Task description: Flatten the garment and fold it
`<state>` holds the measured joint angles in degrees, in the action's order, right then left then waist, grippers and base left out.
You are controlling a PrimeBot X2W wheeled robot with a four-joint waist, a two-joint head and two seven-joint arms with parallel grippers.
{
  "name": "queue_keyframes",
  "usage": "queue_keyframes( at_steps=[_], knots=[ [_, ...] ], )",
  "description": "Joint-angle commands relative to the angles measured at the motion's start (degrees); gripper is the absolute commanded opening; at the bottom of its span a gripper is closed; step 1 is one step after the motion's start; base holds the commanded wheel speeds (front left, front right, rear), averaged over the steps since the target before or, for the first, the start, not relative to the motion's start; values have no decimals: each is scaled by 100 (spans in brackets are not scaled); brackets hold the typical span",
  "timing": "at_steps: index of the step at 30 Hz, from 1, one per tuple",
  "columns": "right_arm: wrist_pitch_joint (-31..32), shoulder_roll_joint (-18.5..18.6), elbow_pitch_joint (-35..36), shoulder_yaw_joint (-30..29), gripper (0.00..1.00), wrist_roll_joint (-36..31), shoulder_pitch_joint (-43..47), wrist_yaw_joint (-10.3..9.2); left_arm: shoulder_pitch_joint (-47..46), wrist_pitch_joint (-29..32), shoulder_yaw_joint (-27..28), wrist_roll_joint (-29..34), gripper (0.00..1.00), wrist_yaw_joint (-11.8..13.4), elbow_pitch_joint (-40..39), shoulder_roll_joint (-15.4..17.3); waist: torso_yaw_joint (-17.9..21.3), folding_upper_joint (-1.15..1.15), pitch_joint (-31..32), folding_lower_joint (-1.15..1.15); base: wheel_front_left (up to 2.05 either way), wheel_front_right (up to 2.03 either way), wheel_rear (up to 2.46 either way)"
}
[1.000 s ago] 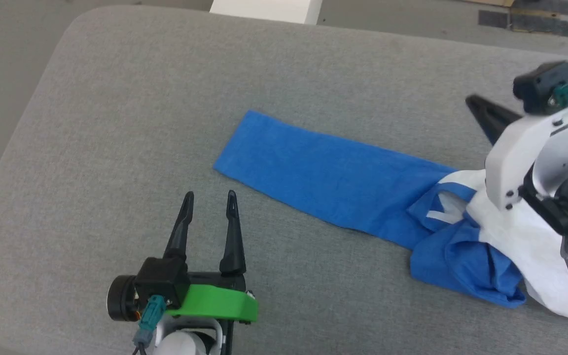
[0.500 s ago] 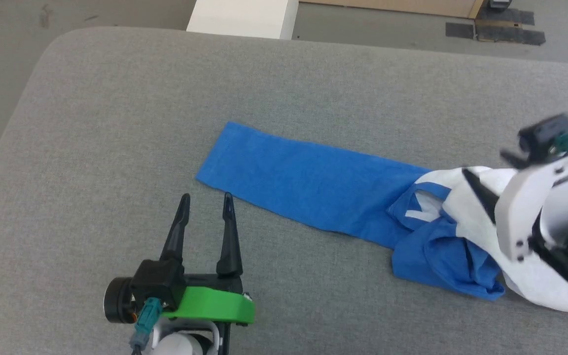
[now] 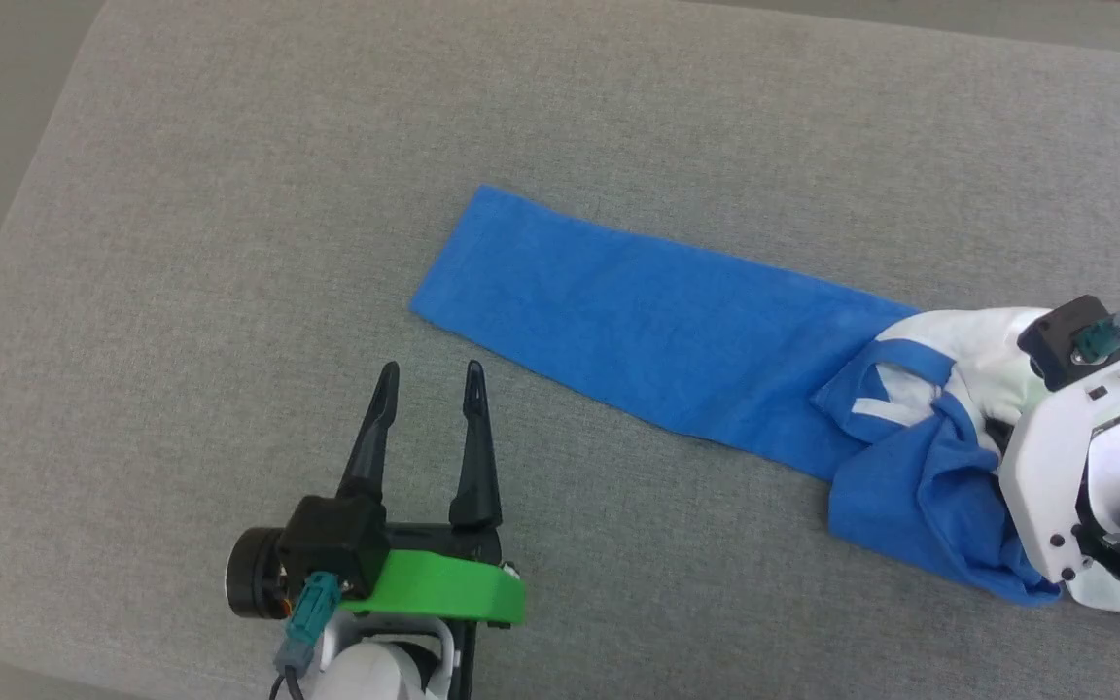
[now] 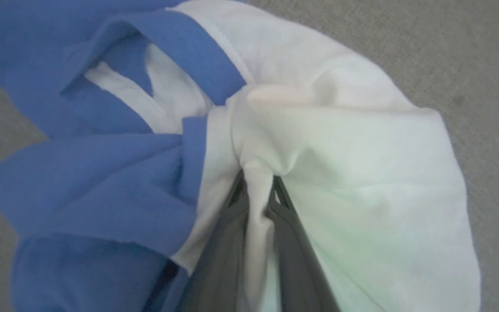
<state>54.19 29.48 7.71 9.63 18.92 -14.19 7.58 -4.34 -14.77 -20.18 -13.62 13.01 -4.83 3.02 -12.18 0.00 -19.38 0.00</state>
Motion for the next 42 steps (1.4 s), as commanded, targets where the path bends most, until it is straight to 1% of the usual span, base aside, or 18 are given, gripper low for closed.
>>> queue_keyframes(
  at_steps=[1, 3, 9, 10, 14, 16, 18, 22, 24, 26, 29, 32, 33, 34, 38, 42],
  knots=[
    [-139, -63, 31, -6, 0, -50, -57, -9, -112, -23, 21, -61, 100, 34, 0, -14, -5, 0, 10, 0, 0, 0, 0],
    [-438, -150, 67, -117, 0, -128, -180, -9, -127, -23, 38, -50, 100, 29, 9, -14, 45, 0, 74, 0, 0, 0, 0],
    [-1651, -420, 129, -619, 0, -561, -689, -9, -117, -23, 104, 3, 100, -28, 57, -14, 271, 0, 334, 0, 0, 0, 0],
    [-2292, -471, 75, -890, 0, -825, -925, -9, -72, -23, 159, 28, 100, -63, 96, -14, 394, 0, 480, 0, 0, 0, 0],
    [-2947, -455, -74, -1284, 0, -1204, -1012, -9, 2, -23, 224, 65, 100, -120, 128, -14, 517, 0, 626, 0, 0, 0, 0],
    [-3089, -488, -151, -1486, 0, -1354, -918, -9, 39, -23, 245, 90, 100, -152, 137, -14, 563, 0, 672, 0, 0, 0, 0],
    [-3147, -608, -224, -1780, 0, -1433, -729, -9, 75, -23, 261, 105, 100, -174, 140, -14, 604, 0, 708, 0, 0, 0, 0],
    [-3164, -956, -364, -2719, 0, -1628, -105, -9, 123, -23, 223, 116, 100, -213, 156, -14, 619, 0, 721, 0, 0, 0, 0],
    [-3111, -1185, -436, -3143, 0, -1685, 361, -9, 135, -23, 191, 110, 100, -224, 163, -14, 599, 0, 716, 0, 0, 0, 0],
    [-3026, -1526, -453, -3479, 0, -1585, 843, -9, 153, -23, 180, 111, 100, -229, 177, -14, 586, 0, 708, 0, 0, 0, 0],
    [-2905, -2015, -431, -3741, 0, -1456, 1556, -9, 184, -23, 196, 119, 100, -230, 191, -14, 602, 0, 695, 0, 0, 0, 0],
    [-2961, -2322, -407, -3824, 0, -1419, 1938, -9, 228, -23, 228, 129, 100, -236, 214, -14, 676, 0, 723, 0, 0, 0, 0],
    [-3019, -2391, -390, -3830, 43, -1427, 1992, -9, 243, -23, 240, 136, 100, -246, 226, -14, 719, 0, 749, 0, 0, 0, 0],
    [-3080, -2433, -371, -3833, 100, -1441, 2010, -9, 251, -23, 245, 143, 100, -257, 237, -14, 748, 0, 771, 0, 0, 0, 0],
    [-3317, -2558, -201, -3706, 100, -1366, 1898, -9, 277, -23, 285, 178, 100, -309, 274, -14, 883, 0, 894, 0, 0, 0, 0],
    [-3598, -2611, 216, -3530, 100, -1186, 1727, -9, 284, -23, 313, 203, 100, -347, 273, -14, 951, 0, 977, 0, 0, 0, 0]
  ],
)
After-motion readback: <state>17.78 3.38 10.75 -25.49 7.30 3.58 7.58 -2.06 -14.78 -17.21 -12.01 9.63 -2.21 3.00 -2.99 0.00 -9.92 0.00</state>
